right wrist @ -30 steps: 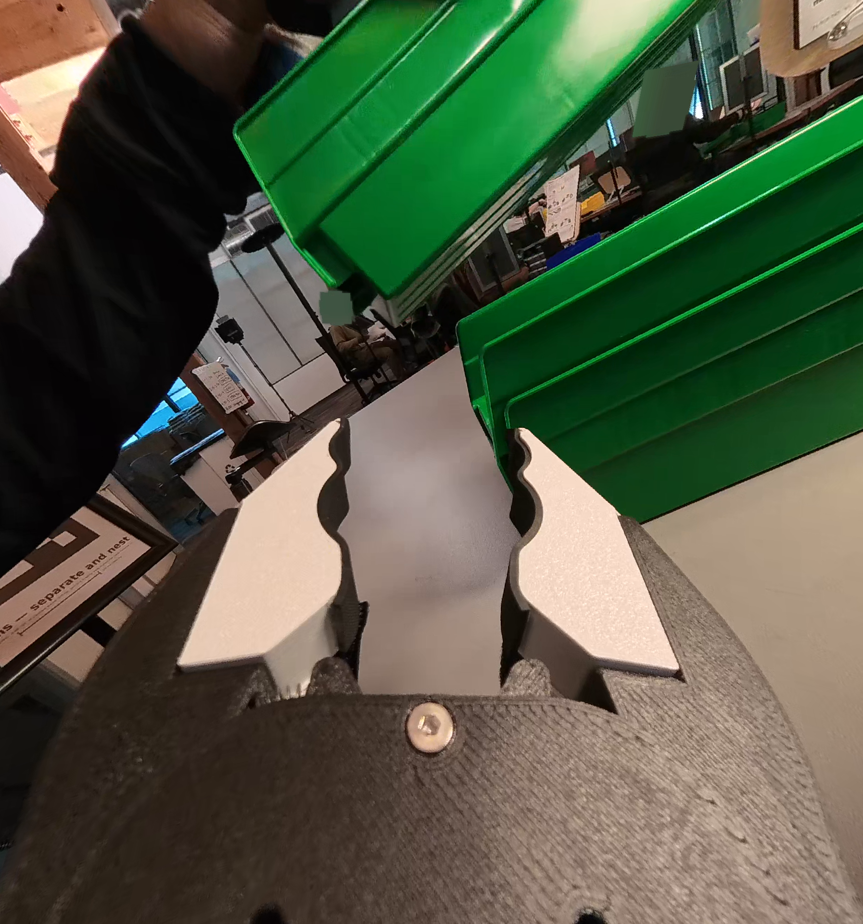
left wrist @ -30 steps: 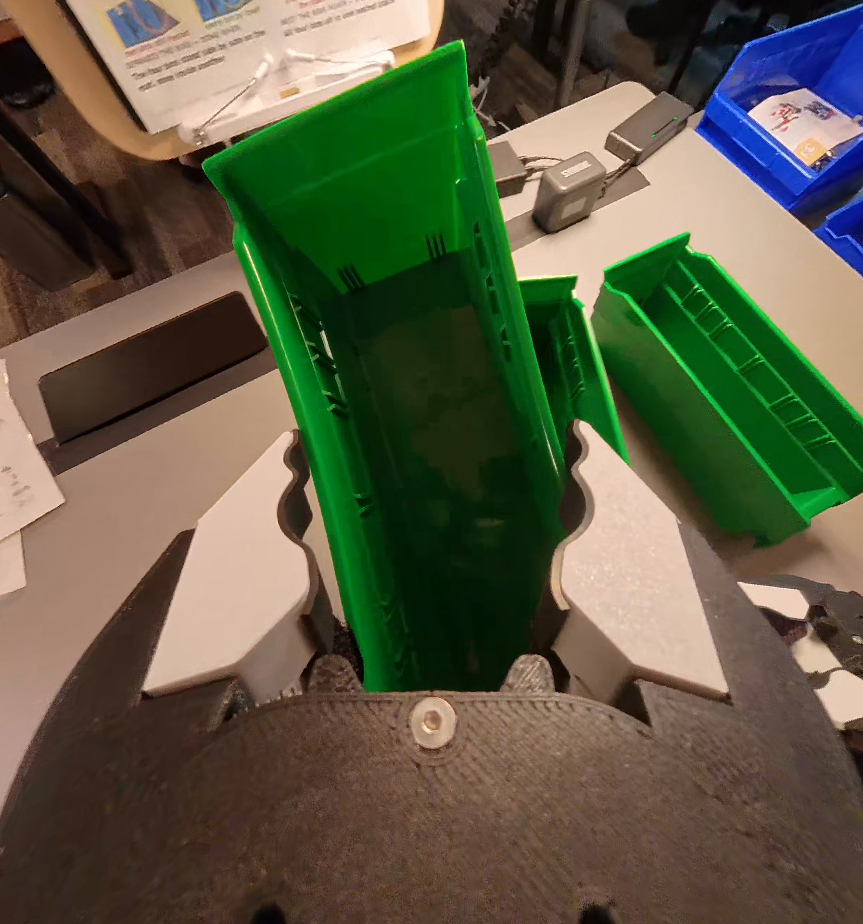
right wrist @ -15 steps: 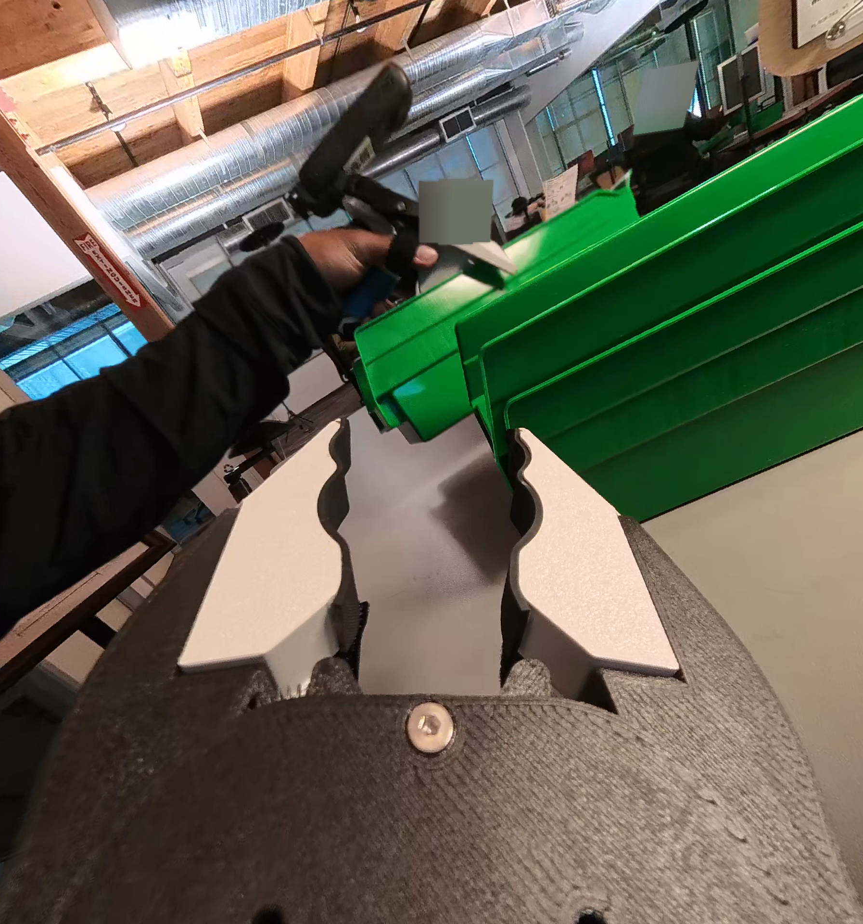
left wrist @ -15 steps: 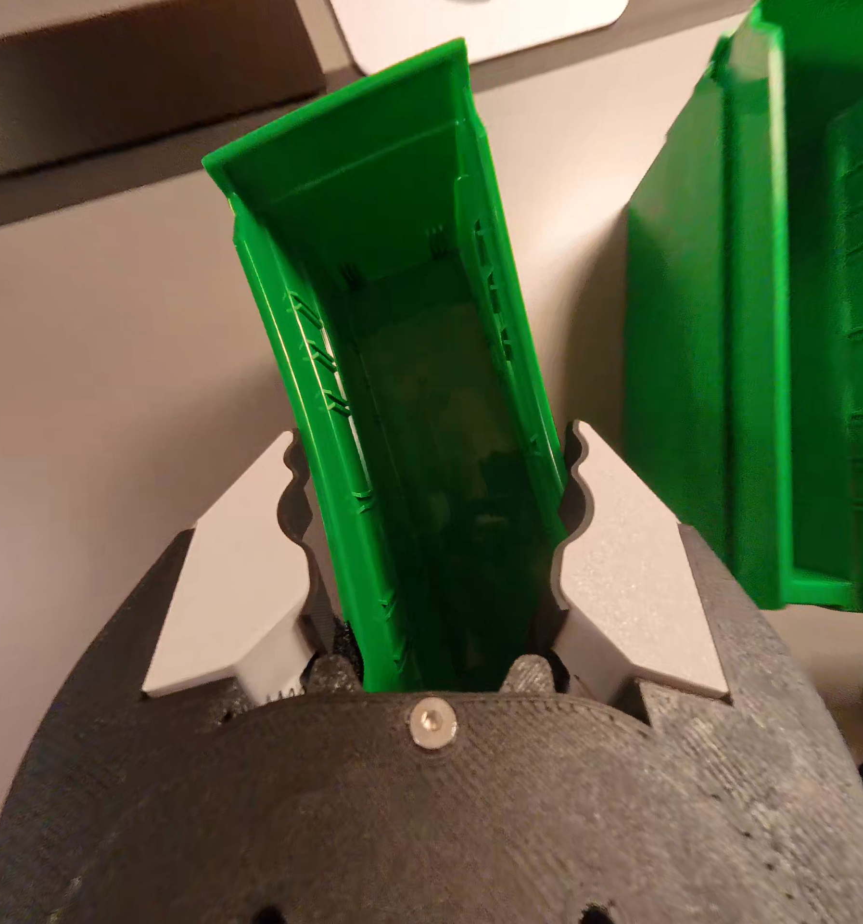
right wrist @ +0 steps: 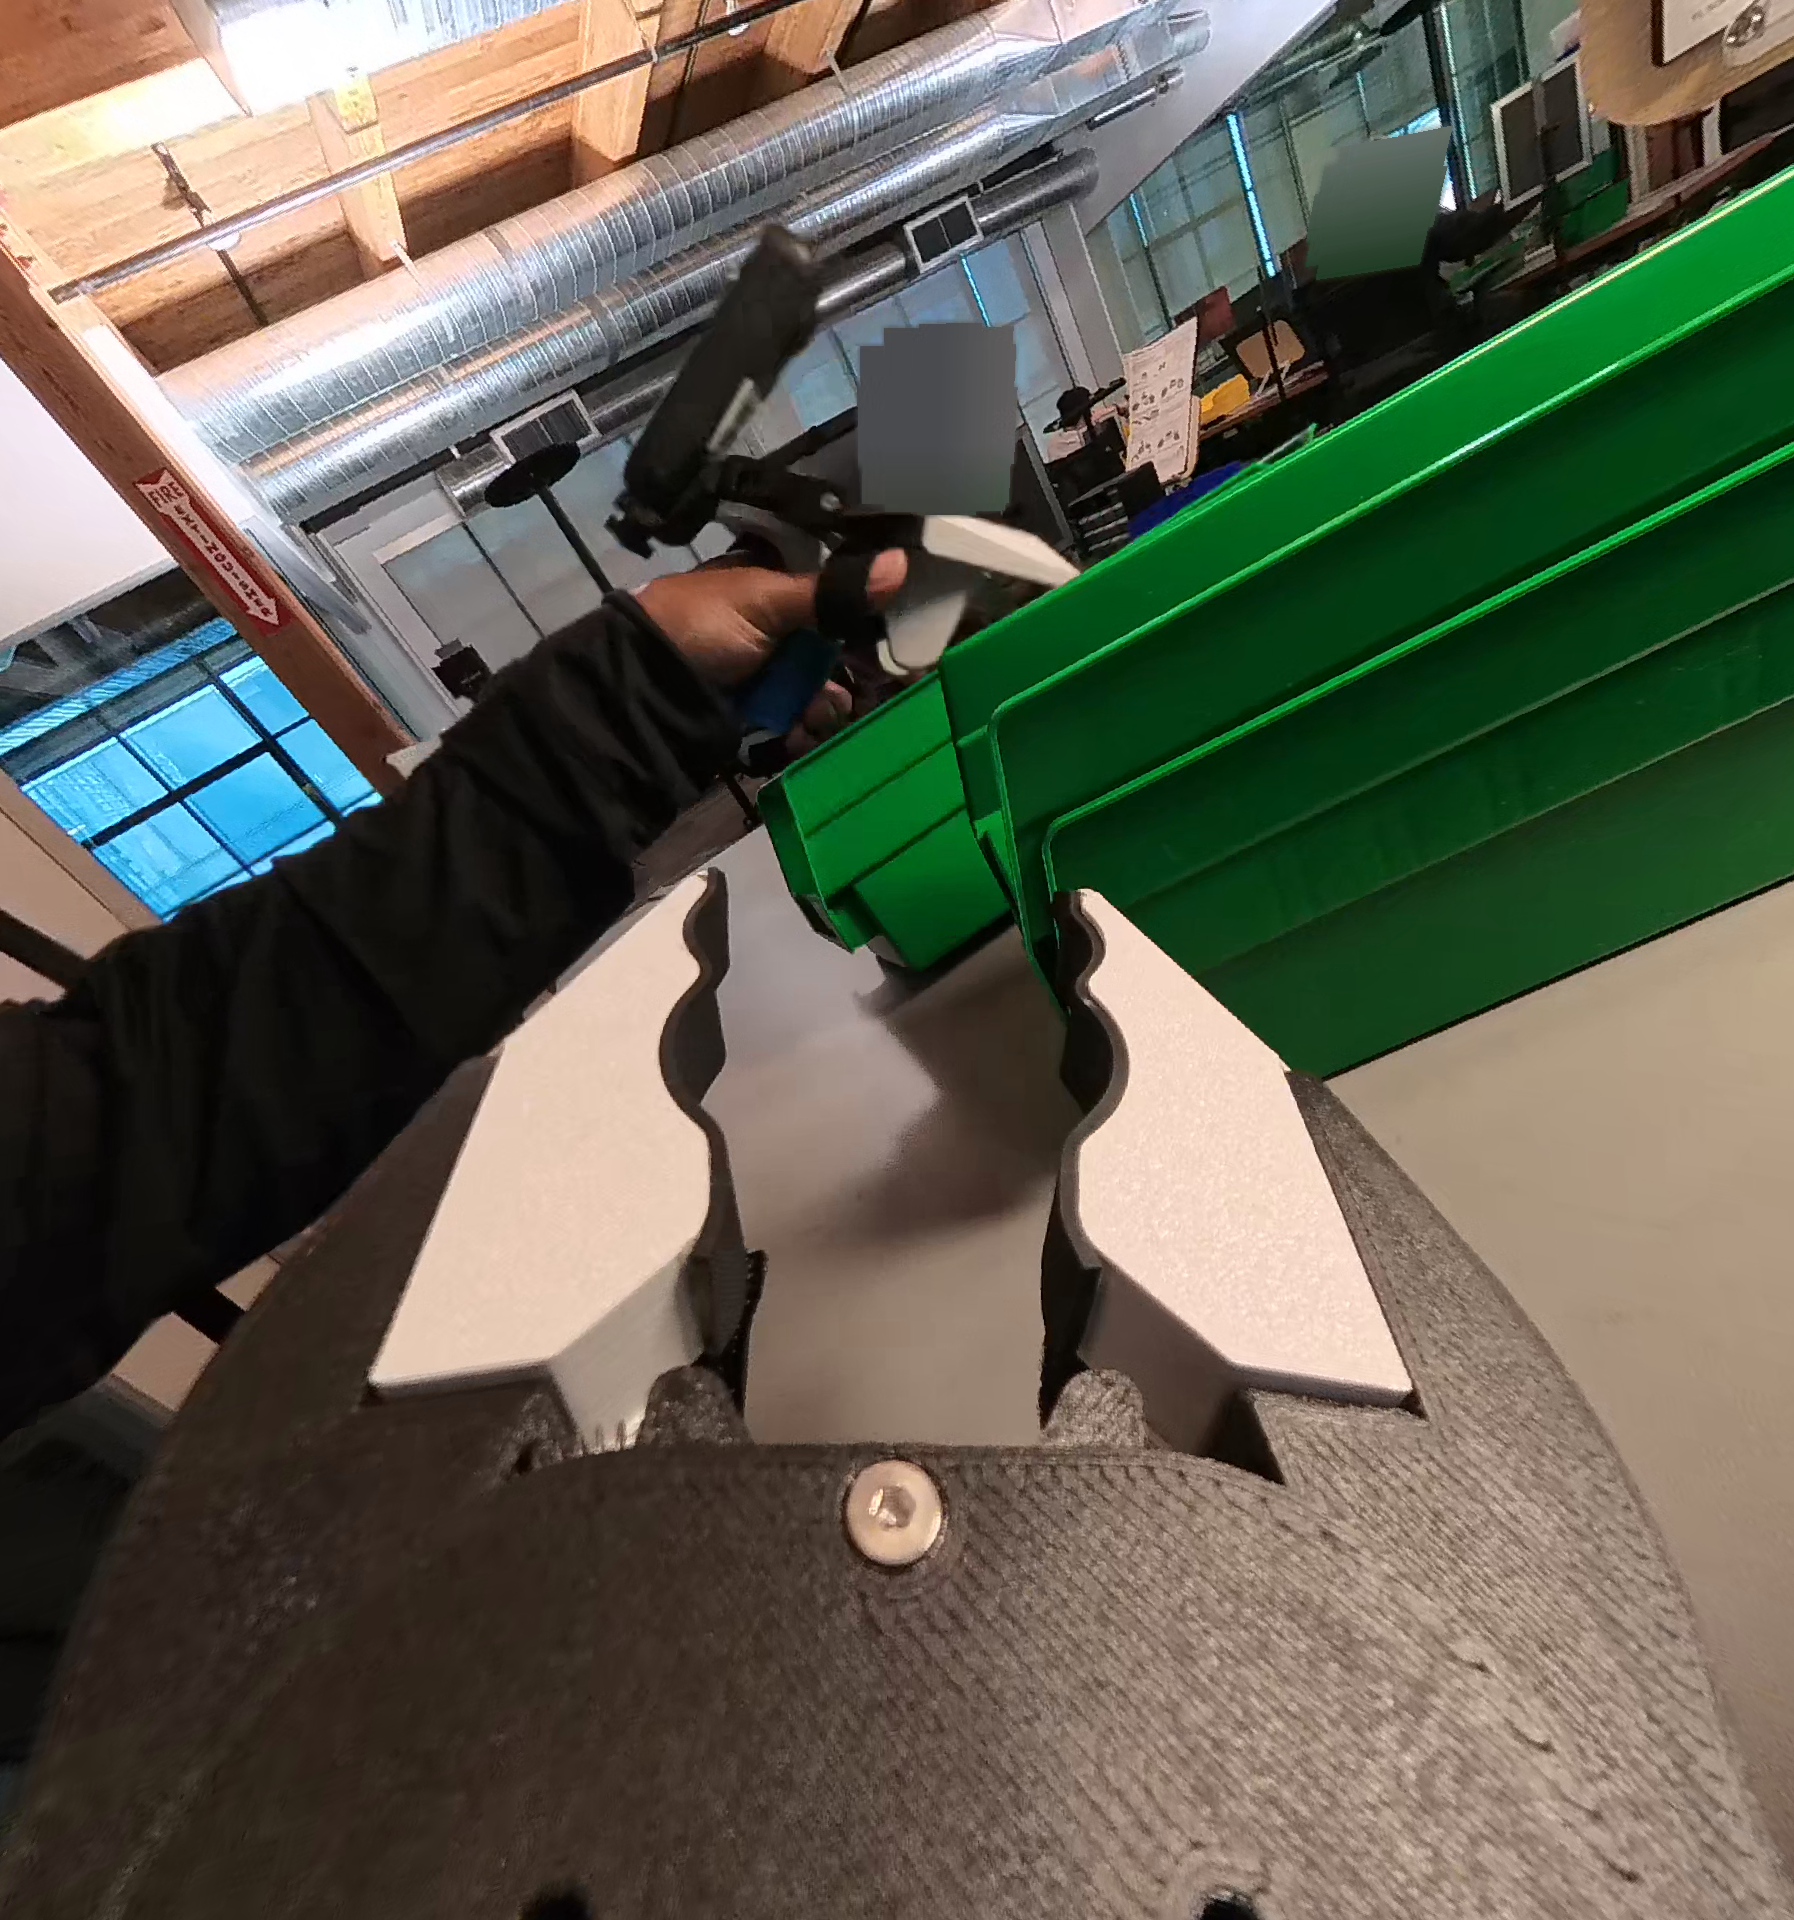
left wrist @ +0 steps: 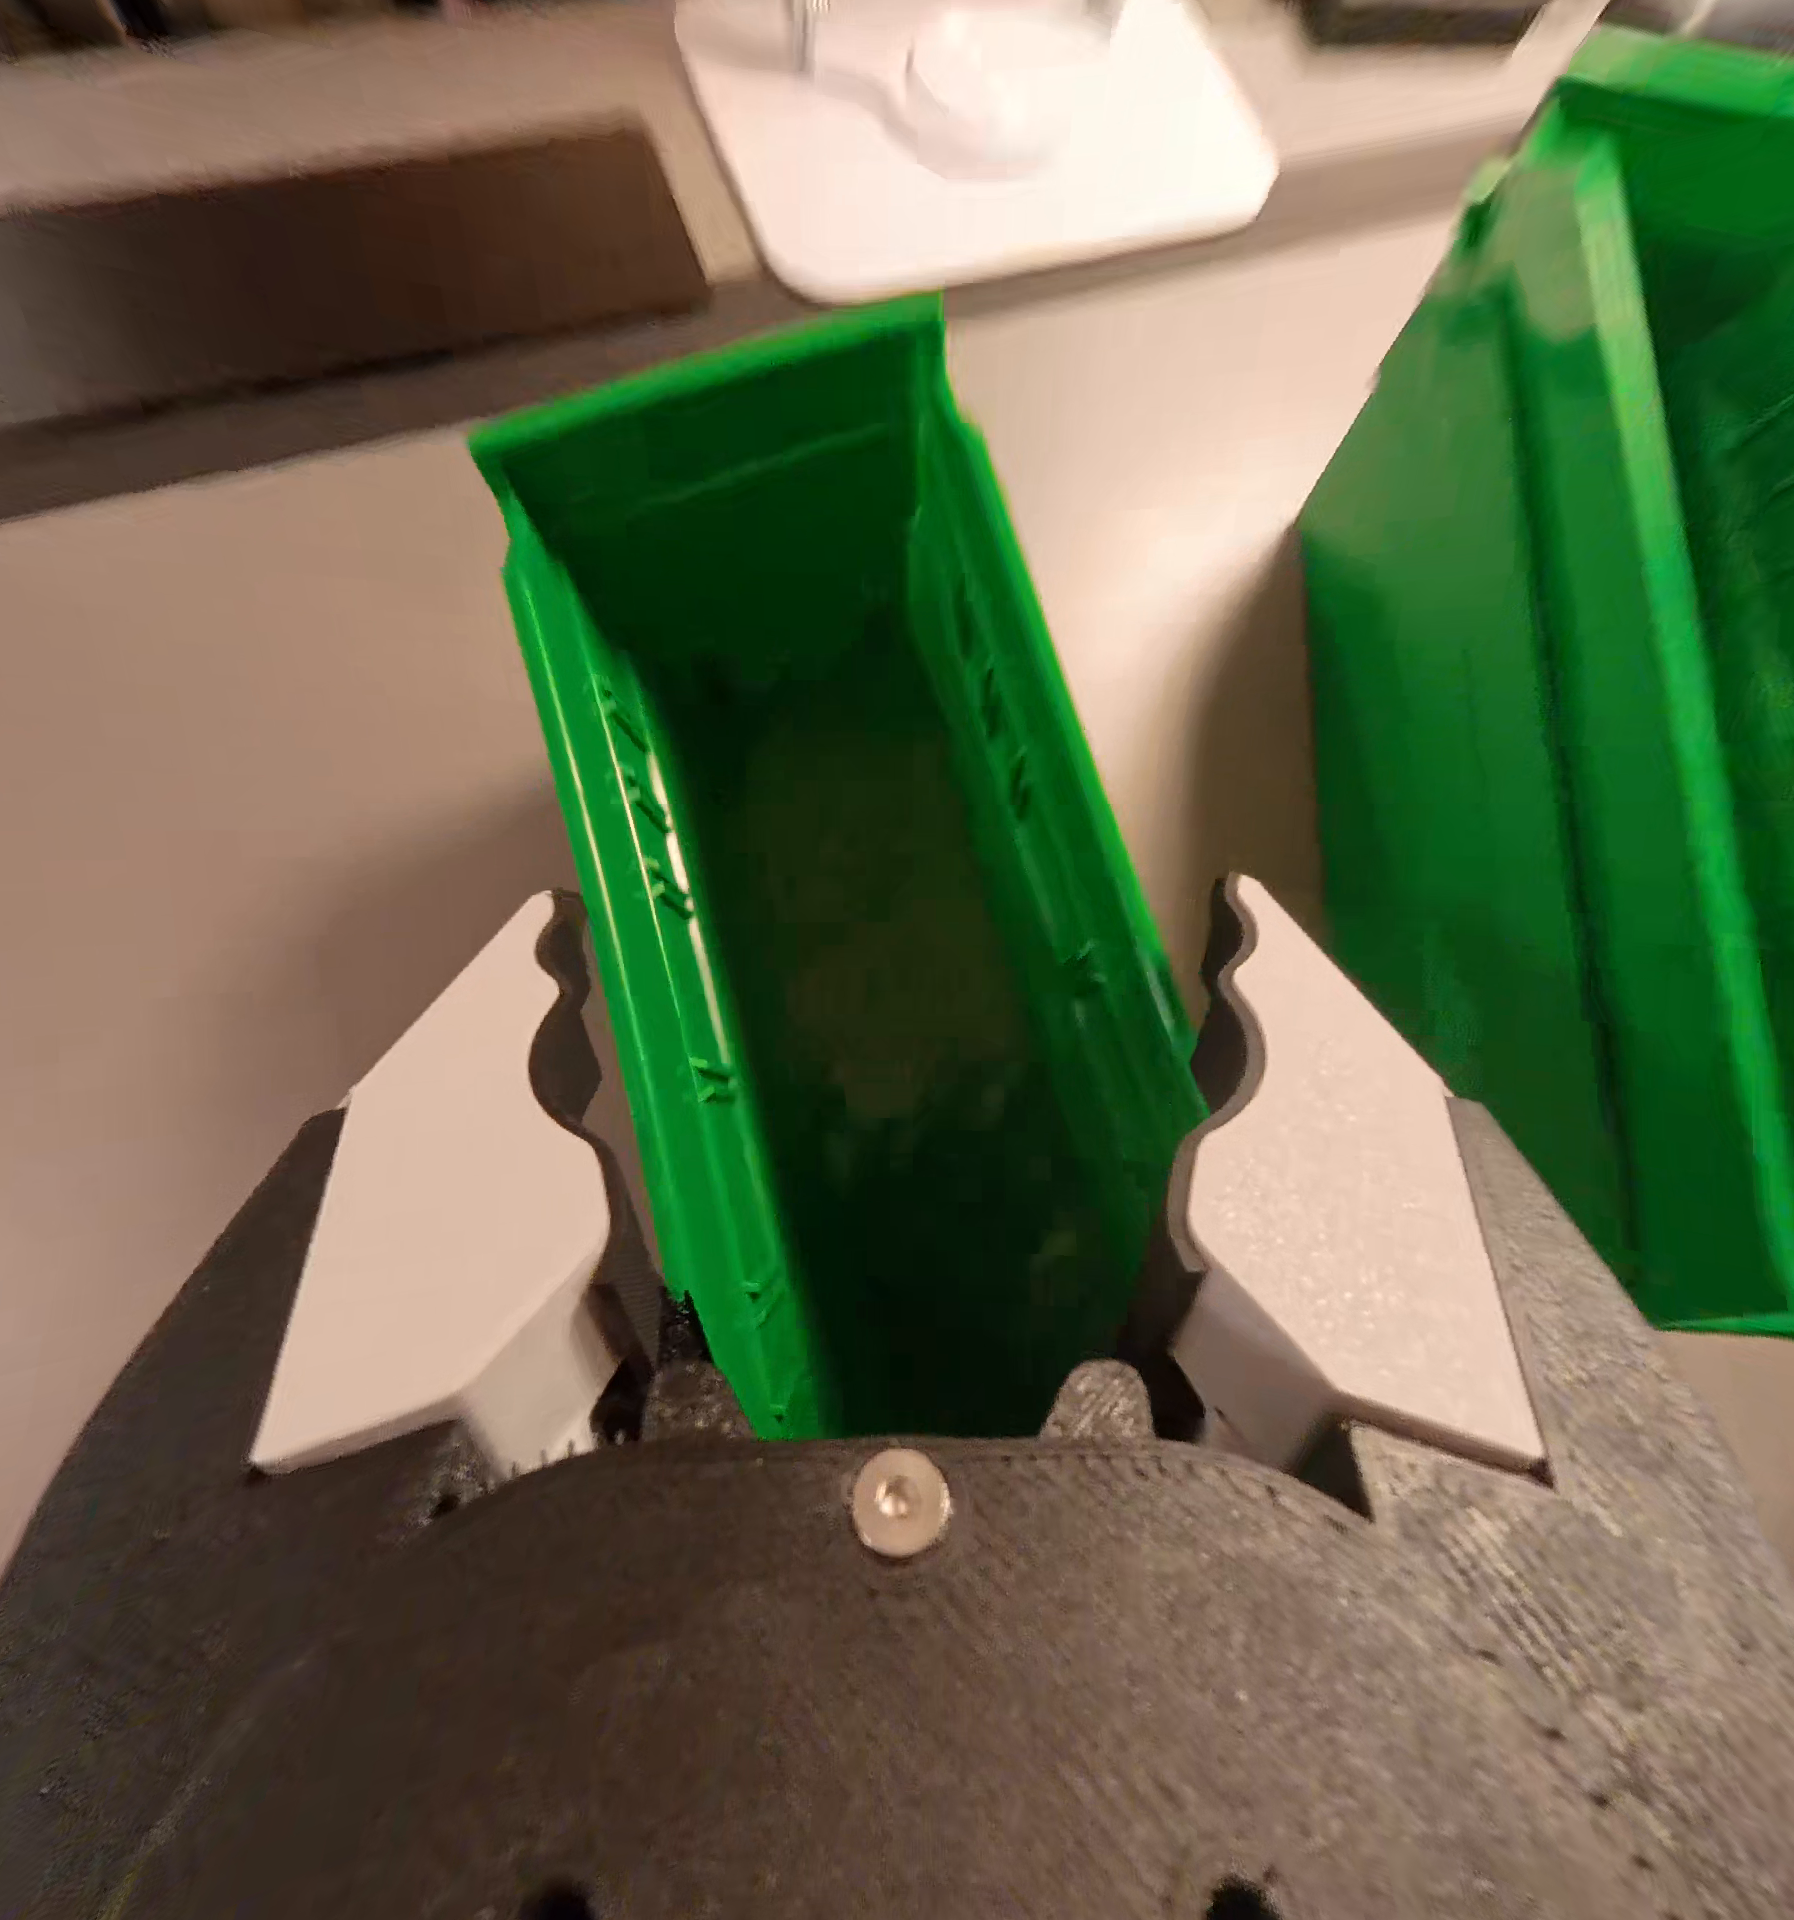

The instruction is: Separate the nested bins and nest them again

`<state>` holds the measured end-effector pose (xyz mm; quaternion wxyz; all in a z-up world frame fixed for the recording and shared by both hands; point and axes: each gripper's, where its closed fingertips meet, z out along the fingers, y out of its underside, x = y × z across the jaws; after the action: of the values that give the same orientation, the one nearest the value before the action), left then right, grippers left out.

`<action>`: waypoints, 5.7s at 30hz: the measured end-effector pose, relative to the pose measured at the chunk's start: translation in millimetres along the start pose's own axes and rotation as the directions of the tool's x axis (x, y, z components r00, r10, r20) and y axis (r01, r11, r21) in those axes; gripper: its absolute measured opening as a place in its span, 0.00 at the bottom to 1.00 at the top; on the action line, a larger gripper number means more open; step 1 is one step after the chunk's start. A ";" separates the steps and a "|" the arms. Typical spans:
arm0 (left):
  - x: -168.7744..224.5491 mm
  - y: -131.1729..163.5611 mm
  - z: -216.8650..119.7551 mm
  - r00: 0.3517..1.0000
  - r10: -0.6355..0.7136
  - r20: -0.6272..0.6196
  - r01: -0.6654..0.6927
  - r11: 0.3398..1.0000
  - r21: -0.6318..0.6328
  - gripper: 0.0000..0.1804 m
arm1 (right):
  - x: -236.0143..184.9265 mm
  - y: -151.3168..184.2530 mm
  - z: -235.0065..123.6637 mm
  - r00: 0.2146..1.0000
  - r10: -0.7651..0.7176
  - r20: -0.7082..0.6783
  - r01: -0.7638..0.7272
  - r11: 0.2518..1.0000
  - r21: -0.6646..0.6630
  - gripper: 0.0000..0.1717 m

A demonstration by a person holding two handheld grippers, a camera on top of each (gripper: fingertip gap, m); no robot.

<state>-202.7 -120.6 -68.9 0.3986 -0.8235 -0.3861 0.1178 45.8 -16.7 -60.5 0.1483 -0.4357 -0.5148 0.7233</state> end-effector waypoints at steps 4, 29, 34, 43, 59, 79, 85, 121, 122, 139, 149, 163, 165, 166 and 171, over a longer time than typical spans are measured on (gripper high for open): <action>26.9 -31.8 -48.5 0.991 -0.060 -0.121 0.092 0.955 0.281 0.65 | 1.2 -0.5 -0.1 1.000 0.003 -0.006 -0.003 1.000 0.002 0.38; 135.9 105.7 -111.1 0.891 0.117 -0.438 0.193 0.777 0.599 0.40 | 33.0 14.7 12.7 0.979 0.008 -0.206 -0.031 0.994 -0.106 0.51; 136.1 105.8 -111.7 0.895 0.121 -0.430 0.187 0.773 0.607 0.40 | 42.8 17.5 13.6 0.963 0.008 -0.271 -0.043 0.992 -0.122 0.52; 135.2 105.9 -110.6 0.896 0.112 -0.429 0.192 0.775 0.602 0.39 | 67.3 17.8 8.8 0.915 0.095 -0.392 -0.142 0.985 -0.093 0.47; 144.7 109.5 -104.3 0.834 0.110 -0.541 0.227 0.825 0.518 0.39 | 105.1 -11.4 -39.1 0.779 0.104 -0.618 -0.082 0.995 0.065 0.35; 178.4 110.3 -101.3 0.834 0.233 -0.500 0.109 0.819 0.563 0.36 | 68.2 -33.6 -34.9 0.810 -0.096 -0.578 0.084 0.995 -0.047 0.49; 190.2 108.3 -97.8 0.811 0.199 -0.550 0.160 0.829 0.536 0.36 | 59.7 -33.1 -36.9 0.832 -0.137 -0.538 0.100 0.990 -0.096 0.50; 180.8 103.8 -93.9 0.801 0.113 -0.588 0.251 0.828 0.501 0.34 | 182.7 -106.6 63.9 0.763 -0.222 -0.607 -0.270 0.743 -0.612 0.76; 180.7 103.7 -93.8 0.801 0.112 -0.588 0.252 0.828 0.501 0.34 | 184.4 -107.2 67.8 0.757 -0.226 -0.613 -0.280 0.736 -0.617 0.76; 187.4 106.9 -89.5 0.764 0.108 -0.637 0.250 0.859 0.446 0.33 | 205.2 -84.7 80.0 0.625 -0.393 -0.674 -0.340 0.640 -0.689 0.80; 187.5 106.8 -90.1 0.759 0.108 -0.642 0.254 0.858 0.446 0.33 | 204.1 -85.4 81.4 0.630 -0.391 -0.671 -0.340 0.638 -0.691 0.73; 187.3 106.6 -90.1 0.760 0.108 -0.641 0.254 0.858 0.446 0.32 | 198.3 -95.9 74.4 0.664 -0.361 -0.655 -0.331 0.644 -0.690 0.62; 187.3 106.7 -89.9 0.761 0.108 -0.640 0.254 0.858 0.447 0.32 | 200.1 -95.5 72.2 0.656 -0.371 -0.657 -0.325 0.647 -0.690 0.65; 187.3 106.7 -90.0 0.761 0.108 -0.640 0.253 0.858 0.447 0.32 | 200.3 -94.9 71.7 0.655 -0.373 -0.658 -0.325 0.647 -0.690 0.67; 187.4 106.7 -90.2 0.762 0.111 -0.638 0.252 0.857 0.450 0.32 | 195.7 -94.5 64.7 0.641 -0.435 -0.632 -0.318 0.599 -0.735 0.70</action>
<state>26.7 -75.8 -68.2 0.7137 -0.6615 -0.2123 -0.0896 -139.7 113.6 -65.5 0.1667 -0.6956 -0.6823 0.1511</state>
